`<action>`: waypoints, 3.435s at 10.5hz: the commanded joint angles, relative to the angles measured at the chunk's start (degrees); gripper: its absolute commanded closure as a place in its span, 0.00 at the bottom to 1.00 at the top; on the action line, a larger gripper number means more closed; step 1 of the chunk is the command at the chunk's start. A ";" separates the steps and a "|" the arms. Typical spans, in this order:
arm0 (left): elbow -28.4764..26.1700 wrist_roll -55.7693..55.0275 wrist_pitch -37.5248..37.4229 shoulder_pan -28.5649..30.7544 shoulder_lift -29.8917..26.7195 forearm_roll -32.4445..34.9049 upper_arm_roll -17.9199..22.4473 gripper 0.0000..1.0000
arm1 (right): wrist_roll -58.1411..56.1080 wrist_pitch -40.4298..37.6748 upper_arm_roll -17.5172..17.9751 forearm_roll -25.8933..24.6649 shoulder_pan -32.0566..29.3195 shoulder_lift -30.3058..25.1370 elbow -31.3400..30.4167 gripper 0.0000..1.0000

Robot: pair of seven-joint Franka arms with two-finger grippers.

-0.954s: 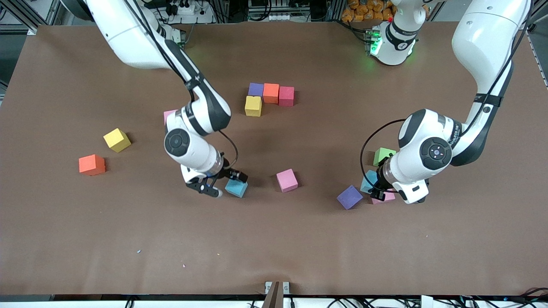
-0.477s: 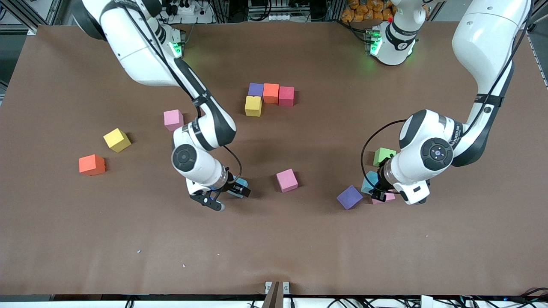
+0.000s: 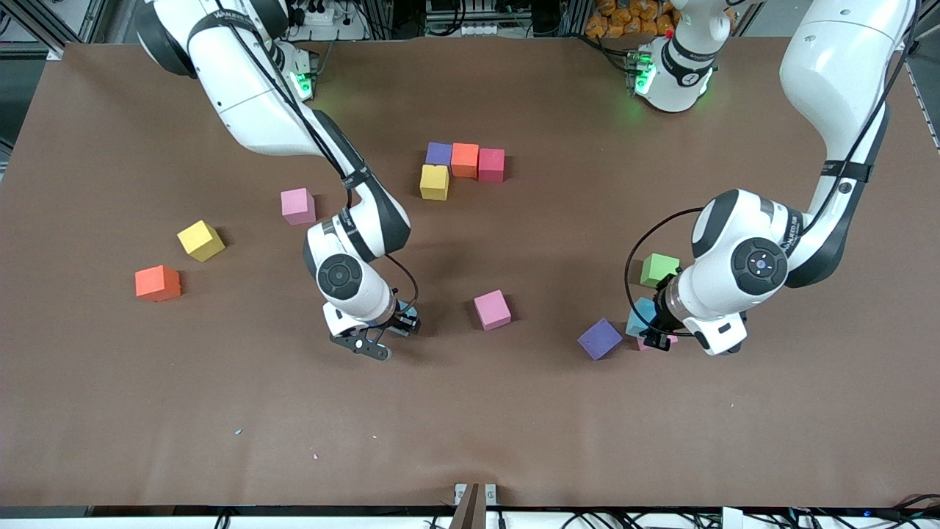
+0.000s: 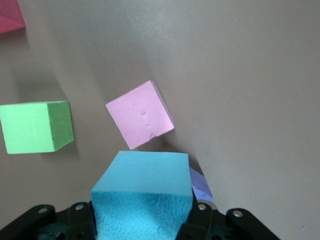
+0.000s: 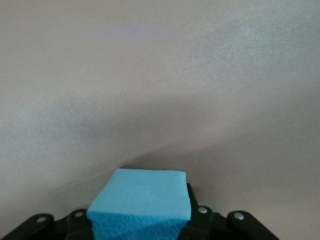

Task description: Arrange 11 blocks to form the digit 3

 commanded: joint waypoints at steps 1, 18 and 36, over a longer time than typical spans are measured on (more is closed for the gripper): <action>1.38 -0.41 -1.16 -0.54 -0.06 1.62 1.09 1.00 | -1.35 -5.32 0.39 -0.63 -0.08 -1.27 0.68 1.00; 2.08 -16.39 -3.18 -10.82 3.01 3.11 1.00 1.00 | -10.76 21.78 5.49 1.47 11.26 -23.69 -43.42 1.00; 2.08 -22.29 -3.18 -16.09 4.59 1.44 0.65 1.00 | -6.98 22.07 8.13 10.89 11.44 -24.92 -46.34 0.36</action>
